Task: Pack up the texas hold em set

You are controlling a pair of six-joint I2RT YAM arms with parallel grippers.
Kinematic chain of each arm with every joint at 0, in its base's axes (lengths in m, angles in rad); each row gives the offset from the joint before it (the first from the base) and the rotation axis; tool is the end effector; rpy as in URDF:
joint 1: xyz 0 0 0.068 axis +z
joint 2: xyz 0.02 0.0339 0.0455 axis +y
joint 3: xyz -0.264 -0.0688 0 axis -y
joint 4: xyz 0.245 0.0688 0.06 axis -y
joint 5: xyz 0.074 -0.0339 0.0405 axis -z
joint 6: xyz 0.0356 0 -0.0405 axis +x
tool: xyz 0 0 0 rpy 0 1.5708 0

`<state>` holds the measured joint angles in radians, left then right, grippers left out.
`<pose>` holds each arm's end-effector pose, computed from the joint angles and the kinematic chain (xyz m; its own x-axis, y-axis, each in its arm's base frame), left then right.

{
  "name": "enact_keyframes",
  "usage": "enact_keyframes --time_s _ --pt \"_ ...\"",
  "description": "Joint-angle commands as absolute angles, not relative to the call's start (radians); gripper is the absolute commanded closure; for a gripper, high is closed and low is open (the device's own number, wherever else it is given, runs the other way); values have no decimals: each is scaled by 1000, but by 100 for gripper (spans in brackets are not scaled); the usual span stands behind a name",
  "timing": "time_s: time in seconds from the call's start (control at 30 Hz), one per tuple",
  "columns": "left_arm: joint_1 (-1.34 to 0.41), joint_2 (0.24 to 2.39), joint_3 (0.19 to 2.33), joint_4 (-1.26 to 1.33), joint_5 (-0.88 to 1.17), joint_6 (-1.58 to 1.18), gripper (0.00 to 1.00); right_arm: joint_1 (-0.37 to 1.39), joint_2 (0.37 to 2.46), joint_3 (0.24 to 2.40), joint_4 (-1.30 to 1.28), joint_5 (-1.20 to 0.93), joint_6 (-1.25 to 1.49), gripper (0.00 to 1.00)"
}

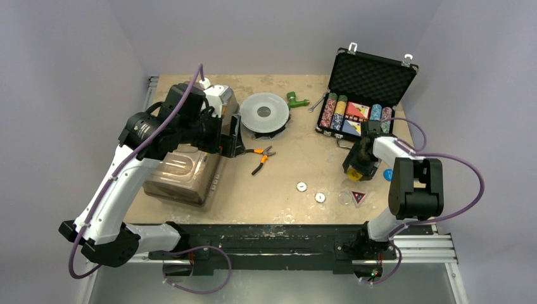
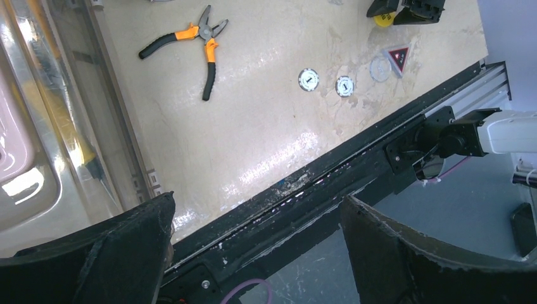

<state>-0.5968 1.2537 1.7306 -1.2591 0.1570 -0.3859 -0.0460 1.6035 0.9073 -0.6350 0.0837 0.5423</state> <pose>0.1666 -0.1199 0.4532 -0.7836 0.0830 -0.6157 0.3798 0.8482 -0.3691 0.2806 -0.0159 0.1599 -0.7973 0.5515 -0.2452 0.5571 0.8288 0.0529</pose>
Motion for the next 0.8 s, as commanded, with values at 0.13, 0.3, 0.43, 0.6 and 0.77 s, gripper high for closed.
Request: enact_keyframes --time_s 0.13,0.3,0.43,0.6,0.77 --pt "-601 1243 1762 -1237 164 -399 0 -42 1638 905 -625 124 544 41" --pt "-601 1237 1757 -1234 163 -398 0 -41 1653 917 -629 128 536 41" --pt "-601 1237 1762 -1235 163 -394 0 -41 1669 922 -627 132 531 42" --pt "-601 1233 1763 -1237 161 -389 0 -41 1684 930 -631 144 523 43" --pt "-601 1230 1767 -1241 161 -382 0 -41 1693 937 -632 163 504 40"
